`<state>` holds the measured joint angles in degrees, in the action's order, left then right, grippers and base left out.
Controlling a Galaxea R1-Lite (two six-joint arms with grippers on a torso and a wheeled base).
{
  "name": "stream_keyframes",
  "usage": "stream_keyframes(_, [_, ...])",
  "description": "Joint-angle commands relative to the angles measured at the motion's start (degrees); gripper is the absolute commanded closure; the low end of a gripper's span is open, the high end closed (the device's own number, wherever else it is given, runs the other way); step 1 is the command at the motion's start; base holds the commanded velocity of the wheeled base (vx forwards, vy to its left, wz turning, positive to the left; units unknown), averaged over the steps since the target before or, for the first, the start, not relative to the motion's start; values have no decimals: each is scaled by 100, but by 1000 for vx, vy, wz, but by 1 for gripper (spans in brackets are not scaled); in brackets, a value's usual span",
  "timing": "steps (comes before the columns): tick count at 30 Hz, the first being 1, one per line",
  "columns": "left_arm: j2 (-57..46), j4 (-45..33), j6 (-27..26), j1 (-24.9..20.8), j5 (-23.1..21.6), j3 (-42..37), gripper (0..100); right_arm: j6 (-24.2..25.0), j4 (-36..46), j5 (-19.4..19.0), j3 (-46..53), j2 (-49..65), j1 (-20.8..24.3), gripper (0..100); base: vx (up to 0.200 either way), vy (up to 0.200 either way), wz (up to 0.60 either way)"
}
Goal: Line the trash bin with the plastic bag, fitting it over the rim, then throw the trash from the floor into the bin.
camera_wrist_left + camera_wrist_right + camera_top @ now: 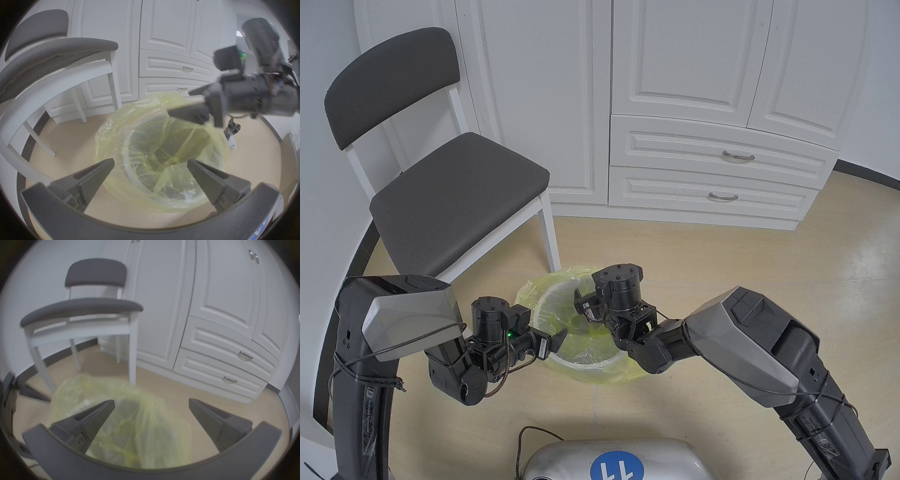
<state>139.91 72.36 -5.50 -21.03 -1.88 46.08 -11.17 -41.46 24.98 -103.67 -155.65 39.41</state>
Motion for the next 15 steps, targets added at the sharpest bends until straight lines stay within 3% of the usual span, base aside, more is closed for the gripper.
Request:
stream_keyframes(1, [493, -47, 40, -50, 750, 824, 0, -114, 332, -2, 2263, 1661, 418, 0, 0, 0, 0])
stream_keyframes(8, [748, -29, 233, -42, 1234, 1404, 0, -79, 332, 16, 3344, 2065, 620, 0, 0, 0, 0])
stream_keyframes(15, [748, -56, 312, 99, 1286, 1544, 0, -35, 279, 323, 3467, 1819, 524, 0, 0, 0, 0])
